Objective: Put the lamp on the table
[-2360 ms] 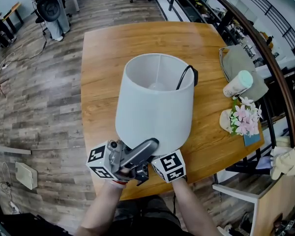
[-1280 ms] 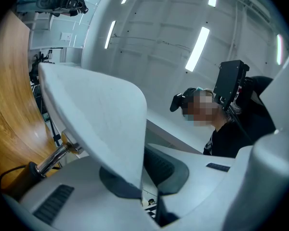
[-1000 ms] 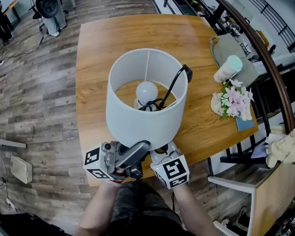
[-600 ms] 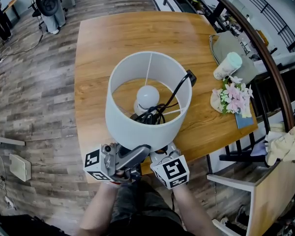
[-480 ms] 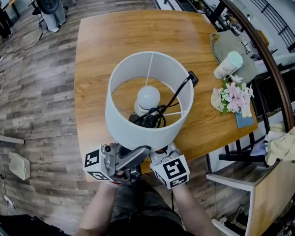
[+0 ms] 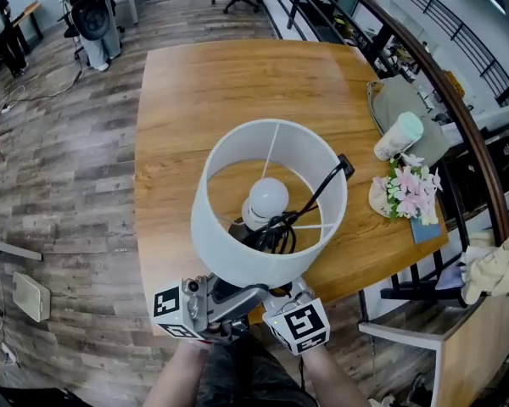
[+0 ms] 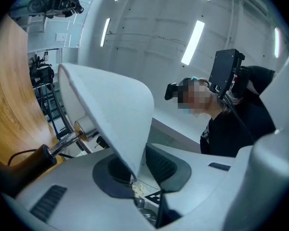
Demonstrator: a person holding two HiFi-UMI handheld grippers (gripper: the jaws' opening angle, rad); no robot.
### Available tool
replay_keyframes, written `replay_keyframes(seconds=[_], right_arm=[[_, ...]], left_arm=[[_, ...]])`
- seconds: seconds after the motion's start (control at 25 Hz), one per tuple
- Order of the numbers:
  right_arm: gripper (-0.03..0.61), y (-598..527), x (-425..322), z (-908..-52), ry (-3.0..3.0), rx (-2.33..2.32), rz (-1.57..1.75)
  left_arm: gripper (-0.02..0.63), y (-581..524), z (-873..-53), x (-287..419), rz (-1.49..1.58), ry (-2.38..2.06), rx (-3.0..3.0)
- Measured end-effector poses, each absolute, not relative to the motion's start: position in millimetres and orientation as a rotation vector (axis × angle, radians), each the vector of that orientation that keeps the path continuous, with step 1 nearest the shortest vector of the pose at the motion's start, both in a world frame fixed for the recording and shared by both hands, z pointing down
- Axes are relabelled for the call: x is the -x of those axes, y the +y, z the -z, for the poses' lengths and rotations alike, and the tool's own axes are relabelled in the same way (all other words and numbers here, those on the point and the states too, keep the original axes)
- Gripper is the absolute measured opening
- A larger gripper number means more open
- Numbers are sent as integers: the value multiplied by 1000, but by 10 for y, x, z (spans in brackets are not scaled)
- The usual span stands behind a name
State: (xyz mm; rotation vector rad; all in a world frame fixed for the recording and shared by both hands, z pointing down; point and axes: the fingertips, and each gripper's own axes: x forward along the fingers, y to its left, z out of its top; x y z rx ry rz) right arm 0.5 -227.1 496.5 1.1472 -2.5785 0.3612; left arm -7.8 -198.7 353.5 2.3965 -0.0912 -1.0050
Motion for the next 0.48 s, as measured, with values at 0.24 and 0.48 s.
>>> replay_keyframes(seconds=[0.24, 0.48], right_arm=[[8, -2254, 15, -4984, -2587, -1133, -342], [8, -2192, -6, -5010, -2575, -1134, -336]], left_arm=[[46, -1989, -3656, 106, 955, -144, -2422], [46, -1949, -3815, 119, 902, -218, -2429]])
